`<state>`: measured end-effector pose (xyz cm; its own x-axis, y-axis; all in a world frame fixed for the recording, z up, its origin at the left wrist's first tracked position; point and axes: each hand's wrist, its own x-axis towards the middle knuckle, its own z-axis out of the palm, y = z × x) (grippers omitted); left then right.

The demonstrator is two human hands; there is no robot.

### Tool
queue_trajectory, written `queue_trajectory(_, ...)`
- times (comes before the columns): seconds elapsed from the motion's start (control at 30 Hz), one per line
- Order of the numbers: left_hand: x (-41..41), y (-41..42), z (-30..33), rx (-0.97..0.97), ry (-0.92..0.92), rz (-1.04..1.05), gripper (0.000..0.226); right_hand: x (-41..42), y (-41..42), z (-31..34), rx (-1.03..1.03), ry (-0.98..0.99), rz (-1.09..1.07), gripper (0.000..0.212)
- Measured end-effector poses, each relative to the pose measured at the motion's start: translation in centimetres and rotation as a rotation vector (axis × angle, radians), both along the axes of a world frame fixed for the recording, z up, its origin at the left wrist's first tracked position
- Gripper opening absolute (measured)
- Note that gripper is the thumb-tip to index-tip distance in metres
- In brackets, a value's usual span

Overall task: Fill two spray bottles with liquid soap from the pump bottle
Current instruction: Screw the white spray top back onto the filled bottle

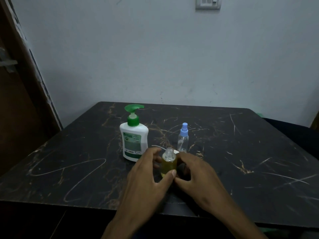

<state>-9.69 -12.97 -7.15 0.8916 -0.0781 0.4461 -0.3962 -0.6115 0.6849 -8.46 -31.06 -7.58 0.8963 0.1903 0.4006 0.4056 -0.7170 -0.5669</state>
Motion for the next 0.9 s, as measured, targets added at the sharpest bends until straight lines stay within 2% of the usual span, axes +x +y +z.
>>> queue_trajectory(0.13, 0.3, -0.3, 0.3, 0.025, 0.063, -0.009, 0.044, -0.4, -1.6, 0.6, -0.003, 0.017, -0.002, 0.052)
queue_trajectory(0.27, 0.4, -0.3, 0.6, 0.036, 0.082, -0.021, 0.039, 0.5, -3.8, 1.2, -0.058, -0.023, -0.078, 0.055)
queue_trajectory(0.43, 0.3, -0.1, 0.3, 0.024, 0.104, -0.027, 0.031, 2.3, -3.5, 1.3, -0.23, -0.063, -0.137, 0.046)
queue_trajectory(0.6, 0.5, -0.1, -0.1, 0.013, 0.099, -0.031, 0.032, 3.2, -1.4, 1.9, -0.36, -0.092, -0.125, 0.026)
queue_trajectory(0.7, 0.6, -0.1, -0.2, 0.009, 0.09, -0.038, 0.032, 3.8, -0.7, 1.7, -0.426, -0.097, -0.127, 0.024)
queue_trajectory(0.9, 0.7, 0.0, -0.4, 0.014, 0.072, -0.049, 0.032, 3.9, -0.3, 1.6, -0.457, -0.073, -0.154, 0.015)
